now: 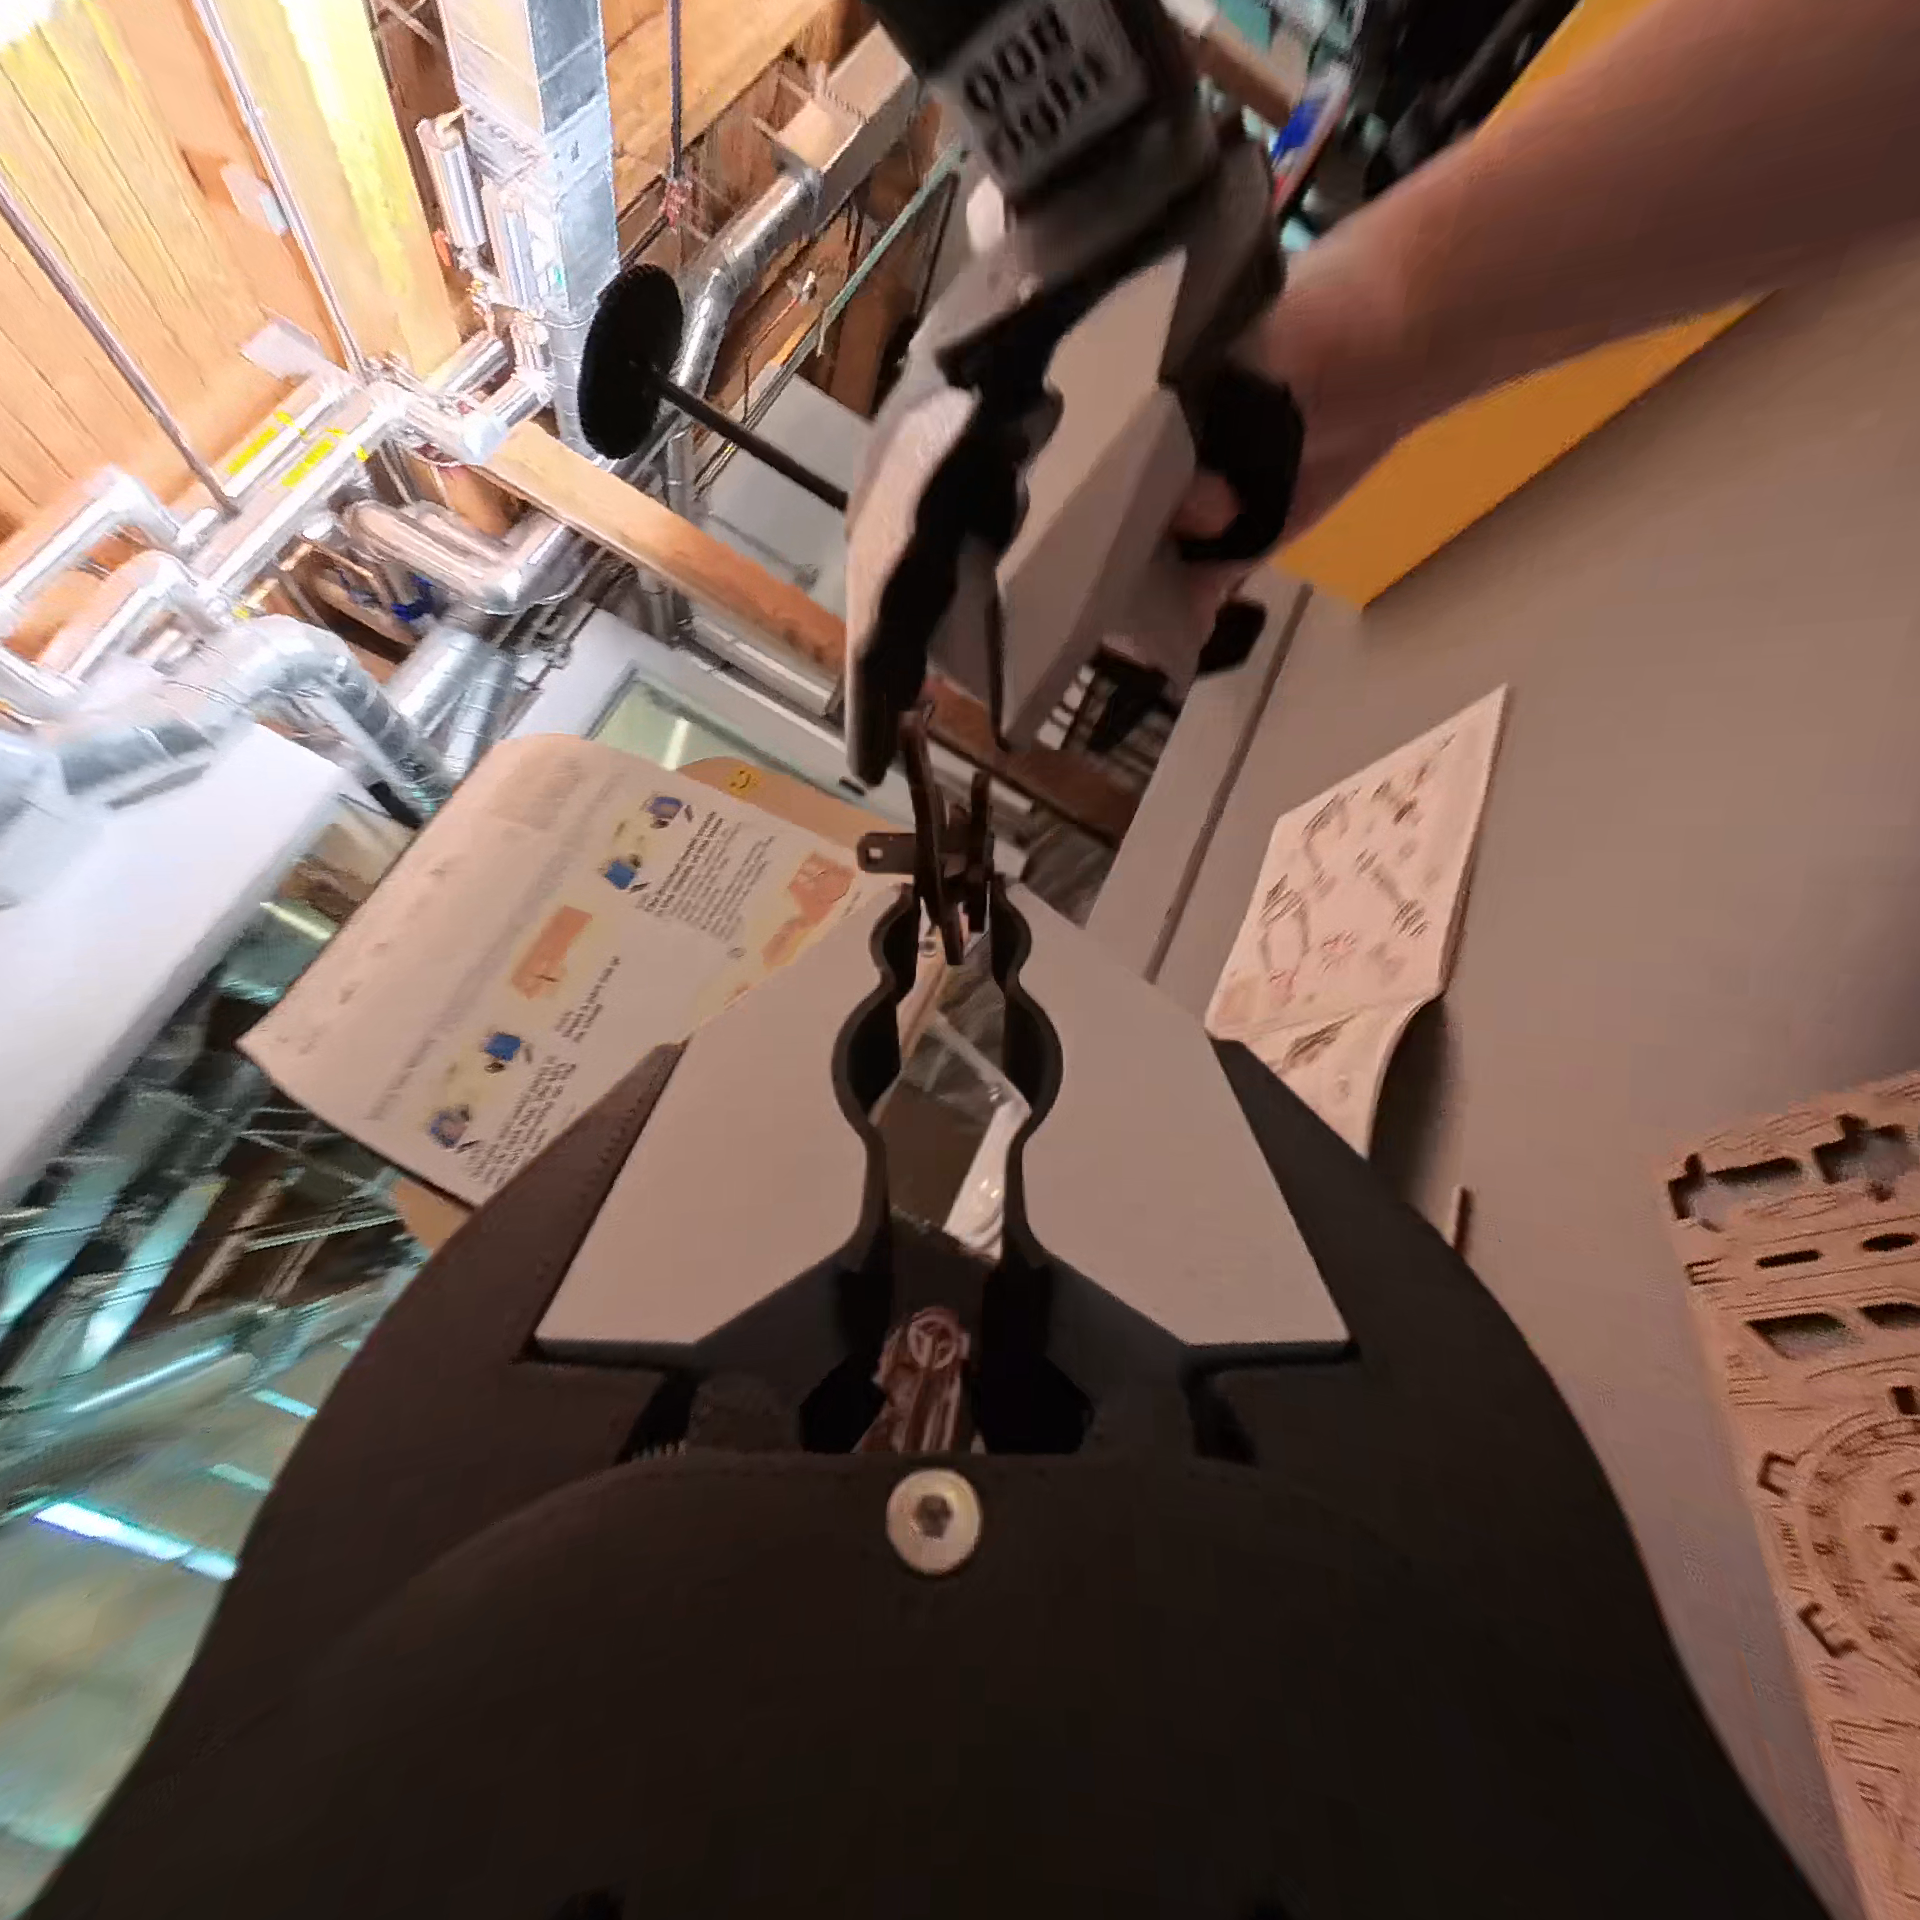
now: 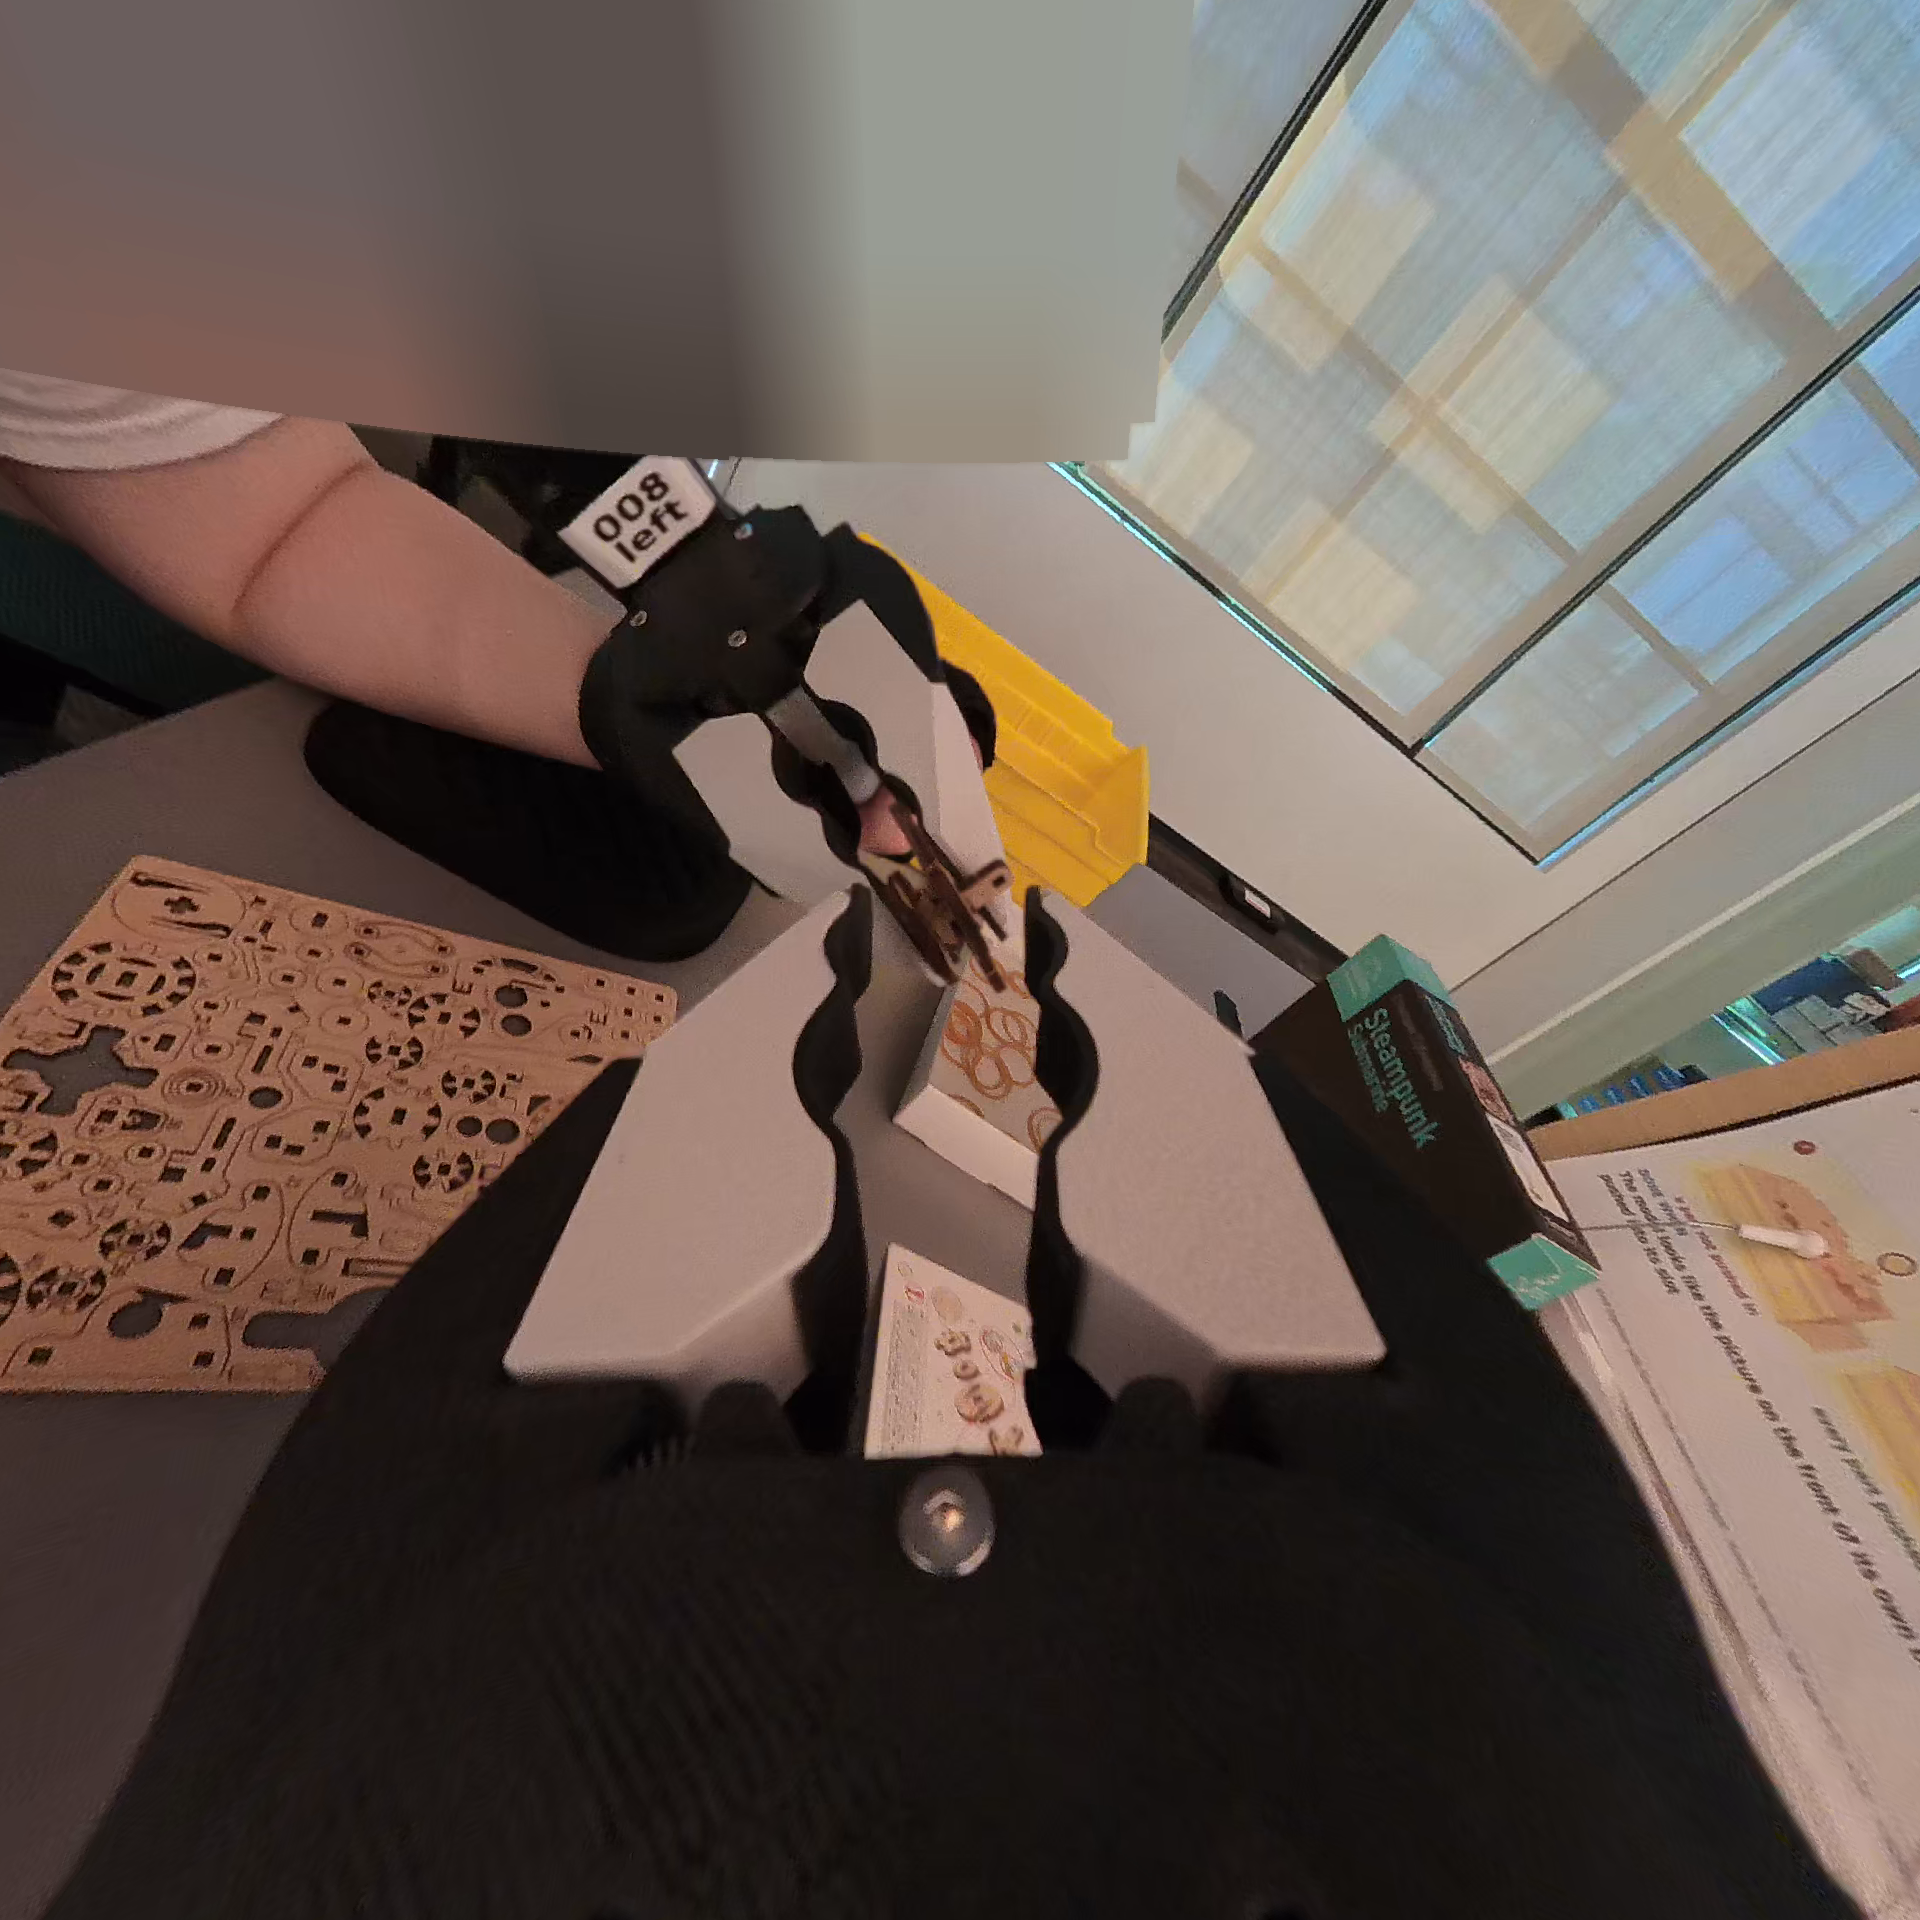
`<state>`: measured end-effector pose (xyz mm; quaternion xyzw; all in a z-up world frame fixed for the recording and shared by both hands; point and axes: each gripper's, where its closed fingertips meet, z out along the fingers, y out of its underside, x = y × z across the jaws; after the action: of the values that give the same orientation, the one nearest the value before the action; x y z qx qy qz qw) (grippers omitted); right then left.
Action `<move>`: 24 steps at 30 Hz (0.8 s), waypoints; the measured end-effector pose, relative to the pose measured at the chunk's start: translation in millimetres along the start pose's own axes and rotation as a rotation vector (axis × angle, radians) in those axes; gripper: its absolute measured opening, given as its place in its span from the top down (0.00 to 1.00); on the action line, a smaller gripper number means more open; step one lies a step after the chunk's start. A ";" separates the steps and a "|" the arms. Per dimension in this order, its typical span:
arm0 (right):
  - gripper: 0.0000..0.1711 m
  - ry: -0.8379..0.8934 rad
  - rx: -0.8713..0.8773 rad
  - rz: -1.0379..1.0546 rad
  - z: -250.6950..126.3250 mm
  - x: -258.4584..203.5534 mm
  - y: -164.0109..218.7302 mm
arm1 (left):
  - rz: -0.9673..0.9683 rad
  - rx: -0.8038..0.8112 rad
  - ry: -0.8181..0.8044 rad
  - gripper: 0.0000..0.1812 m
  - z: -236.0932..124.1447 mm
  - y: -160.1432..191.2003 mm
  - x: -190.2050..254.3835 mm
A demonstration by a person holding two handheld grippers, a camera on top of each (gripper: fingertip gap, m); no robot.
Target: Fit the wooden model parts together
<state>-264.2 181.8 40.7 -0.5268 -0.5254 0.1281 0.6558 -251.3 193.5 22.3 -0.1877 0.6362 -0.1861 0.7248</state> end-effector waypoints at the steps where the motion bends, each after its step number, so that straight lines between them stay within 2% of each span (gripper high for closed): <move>1: 0.83 0.001 -0.021 -0.014 -1.5 0.1 0.0 | 0.030 -0.017 -0.010 0.94 1.4 2.3 1.5; 8: 0.94 0.012 -0.291 -0.232 0.5 -5.8 19.1 | 0.081 -0.031 0.018 0.94 2.7 2.7 10.4; 18: 0.96 -0.022 -0.428 -0.345 1.8 -16.0 23.0 | 0.132 -0.023 0.080 0.94 1.5 2.9 21.8; 24: 0.99 -0.077 -0.466 -0.290 1.2 -24.0 30.2 | 0.003 -0.010 0.208 0.94 0.1 3.4 35.3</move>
<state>-263.4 177.6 2.4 -0.5776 -0.6351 -0.0716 0.5079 -246.8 178.5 -9.6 -0.1700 0.7091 -0.2003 0.6544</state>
